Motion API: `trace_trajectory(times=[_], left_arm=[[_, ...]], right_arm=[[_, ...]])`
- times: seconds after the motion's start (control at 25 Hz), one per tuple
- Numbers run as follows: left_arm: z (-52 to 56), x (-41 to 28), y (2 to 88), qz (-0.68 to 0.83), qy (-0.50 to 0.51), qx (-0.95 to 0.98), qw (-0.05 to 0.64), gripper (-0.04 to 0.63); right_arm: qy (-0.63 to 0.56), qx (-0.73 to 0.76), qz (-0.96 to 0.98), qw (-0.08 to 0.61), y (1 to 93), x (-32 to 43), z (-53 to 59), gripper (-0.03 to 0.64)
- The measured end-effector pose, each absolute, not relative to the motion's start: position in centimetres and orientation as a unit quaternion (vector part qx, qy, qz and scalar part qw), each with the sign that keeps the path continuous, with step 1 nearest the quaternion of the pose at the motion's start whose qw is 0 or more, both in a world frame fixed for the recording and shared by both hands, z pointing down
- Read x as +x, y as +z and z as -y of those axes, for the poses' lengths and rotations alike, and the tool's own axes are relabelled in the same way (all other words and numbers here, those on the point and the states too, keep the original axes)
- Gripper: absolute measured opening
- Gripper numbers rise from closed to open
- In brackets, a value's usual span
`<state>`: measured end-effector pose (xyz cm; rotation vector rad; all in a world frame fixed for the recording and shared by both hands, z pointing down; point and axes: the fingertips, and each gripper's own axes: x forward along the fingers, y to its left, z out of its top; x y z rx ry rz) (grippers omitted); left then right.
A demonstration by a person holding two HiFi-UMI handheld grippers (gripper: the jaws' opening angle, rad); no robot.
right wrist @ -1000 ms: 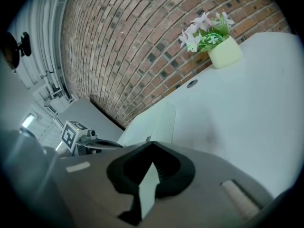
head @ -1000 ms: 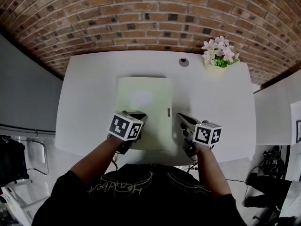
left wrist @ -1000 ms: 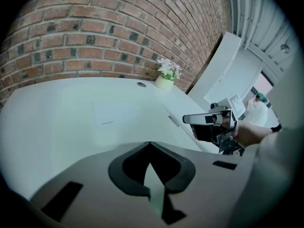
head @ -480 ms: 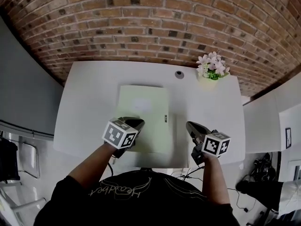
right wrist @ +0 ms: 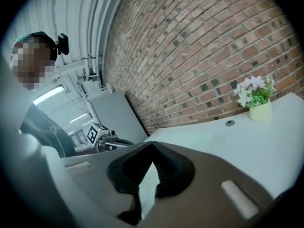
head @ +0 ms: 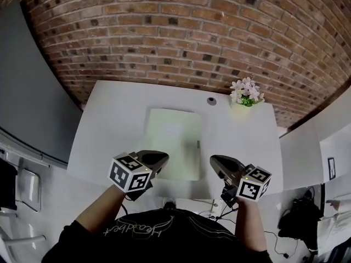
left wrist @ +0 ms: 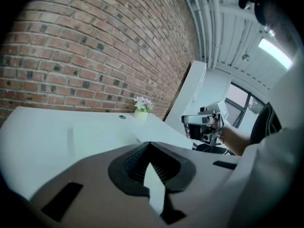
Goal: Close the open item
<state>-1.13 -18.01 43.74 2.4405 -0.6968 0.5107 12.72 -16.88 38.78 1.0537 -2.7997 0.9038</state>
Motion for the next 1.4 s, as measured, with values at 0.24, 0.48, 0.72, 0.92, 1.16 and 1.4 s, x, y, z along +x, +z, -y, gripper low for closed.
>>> trace_trajectory(times=[0.24, 0.48, 0.72, 0.92, 1.16, 1.4], left_arm=[[12.8, -3.4, 38.9, 0.229, 0.105, 0.922, 0.293, 0.002], [6.7, -5.1, 35.9, 0.198, 0.072, 0.936, 0.283, 0.002], [2.2, -6.5, 34.2, 0.177, 0.040, 0.940, 0.289, 0.002], [-0.6, -6.9, 33.8, 0.160, 0.028, 0.942, 0.294, 0.002], [-2.4, -7.1, 33.9, 0.152, 0.029, 0.944, 0.291, 0.002], [-3.8, -6.5, 34.1, 0.144, 0.047, 0.948, 0.280, 0.002]], right_arm=[[0.276, 0.299, 0.913, -0.027, 35.3, 7.4, 11.2, 0.003], [0.282, 0.280, 0.915, -0.065, 33.6, 3.5, 5.8, 0.003], [0.267, 0.275, 0.919, -0.092, 32.3, 1.6, 1.1, 0.003], [0.267, 0.279, 0.918, -0.095, 32.3, 0.8, -1.5, 0.003], [0.266, 0.289, 0.915, -0.095, 32.4, 0.8, -3.5, 0.002], [0.267, 0.298, 0.911, -0.099, 32.5, 1.2, -4.9, 0.002]])
